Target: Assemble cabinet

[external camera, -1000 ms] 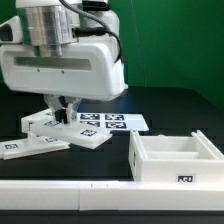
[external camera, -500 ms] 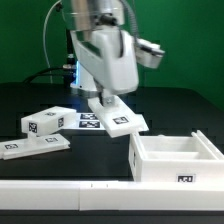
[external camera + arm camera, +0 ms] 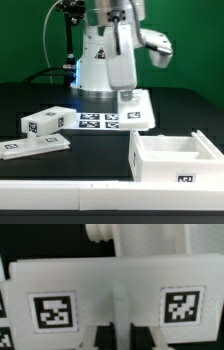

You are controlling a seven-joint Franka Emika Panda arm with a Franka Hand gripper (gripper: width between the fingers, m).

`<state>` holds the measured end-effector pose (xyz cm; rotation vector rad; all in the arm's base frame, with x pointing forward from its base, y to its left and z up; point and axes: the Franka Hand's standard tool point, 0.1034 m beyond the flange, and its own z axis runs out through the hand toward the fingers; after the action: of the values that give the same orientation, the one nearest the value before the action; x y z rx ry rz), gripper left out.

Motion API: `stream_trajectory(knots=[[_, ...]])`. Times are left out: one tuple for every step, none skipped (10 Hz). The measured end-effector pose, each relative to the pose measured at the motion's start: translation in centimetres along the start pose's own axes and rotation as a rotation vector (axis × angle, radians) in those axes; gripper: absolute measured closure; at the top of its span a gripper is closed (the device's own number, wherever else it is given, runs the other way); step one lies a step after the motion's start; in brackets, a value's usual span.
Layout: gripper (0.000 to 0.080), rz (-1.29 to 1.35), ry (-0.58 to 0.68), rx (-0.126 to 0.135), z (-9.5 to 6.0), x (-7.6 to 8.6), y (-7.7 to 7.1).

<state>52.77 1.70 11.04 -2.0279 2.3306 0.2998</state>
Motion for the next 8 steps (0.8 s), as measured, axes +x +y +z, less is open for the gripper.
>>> stream_trajectory(knots=[[0.074,0.007,0.001,-0.033,0.7,-1.3,1.1],[0.074,-0.01,0.002,-0.04,1.1,-1.9,1.3],[0.074,-0.011,0.001,-0.039,1.1,-1.8,1.3],[0.074,-0.011,0.002,-0.04,1.1,-1.8,1.3],[0.074,-0.013,0.002,-0.041,1.1,-1.9,1.3],[0.074,0.0,0.013,-0.067,1.2,-2.6,2.0],[0.074,-0.011,0.018,-0.113,1.3,-3.9,3.4],[0.074,-0.028,0.027,-0.13,1.7,-4.4,4.3]])
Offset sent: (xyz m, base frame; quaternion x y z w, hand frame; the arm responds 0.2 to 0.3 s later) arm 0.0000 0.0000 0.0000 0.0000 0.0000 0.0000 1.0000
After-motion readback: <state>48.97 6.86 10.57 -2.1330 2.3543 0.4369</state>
